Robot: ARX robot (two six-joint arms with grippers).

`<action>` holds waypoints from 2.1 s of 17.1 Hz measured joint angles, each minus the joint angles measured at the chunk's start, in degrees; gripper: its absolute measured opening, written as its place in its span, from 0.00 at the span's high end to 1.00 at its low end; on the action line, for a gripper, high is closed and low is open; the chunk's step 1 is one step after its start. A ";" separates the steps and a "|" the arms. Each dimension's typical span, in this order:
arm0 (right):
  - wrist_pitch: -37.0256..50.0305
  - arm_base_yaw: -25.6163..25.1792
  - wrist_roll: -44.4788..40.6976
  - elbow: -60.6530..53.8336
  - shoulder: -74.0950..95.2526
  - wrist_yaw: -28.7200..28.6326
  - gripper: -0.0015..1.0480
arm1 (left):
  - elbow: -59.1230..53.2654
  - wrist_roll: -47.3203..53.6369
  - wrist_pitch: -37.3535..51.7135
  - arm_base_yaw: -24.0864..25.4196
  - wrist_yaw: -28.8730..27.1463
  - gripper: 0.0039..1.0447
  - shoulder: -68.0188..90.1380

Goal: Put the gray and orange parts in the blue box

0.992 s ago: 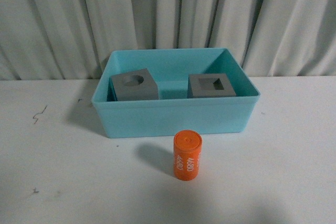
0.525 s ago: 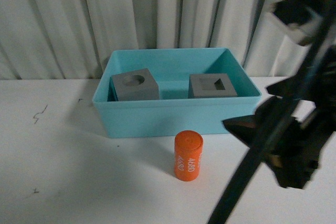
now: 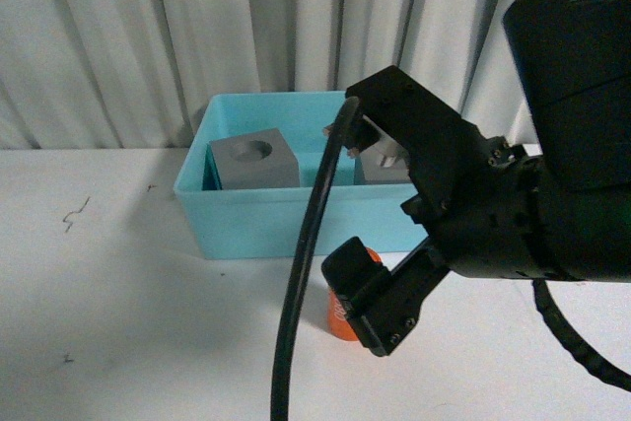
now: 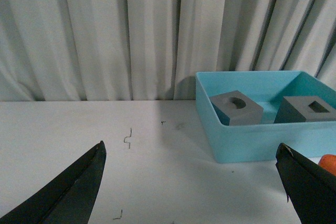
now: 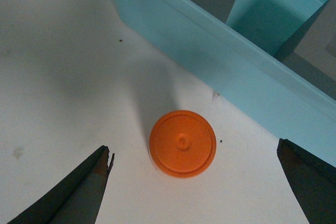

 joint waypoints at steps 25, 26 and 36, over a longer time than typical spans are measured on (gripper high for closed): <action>2.80 -6.27 12.55 23.37 4.11 1.57 0.54 | 0.00 0.00 0.02 0.00 0.00 0.06 0.00; 1.46 -6.19 12.85 26.34 8.11 1.92 0.54 | 0.00 0.00 0.02 0.00 0.00 0.06 0.00; -5.33 -1.33 15.06 44.68 22.43 6.34 0.55 | 0.00 0.00 0.02 0.00 0.00 0.06 0.00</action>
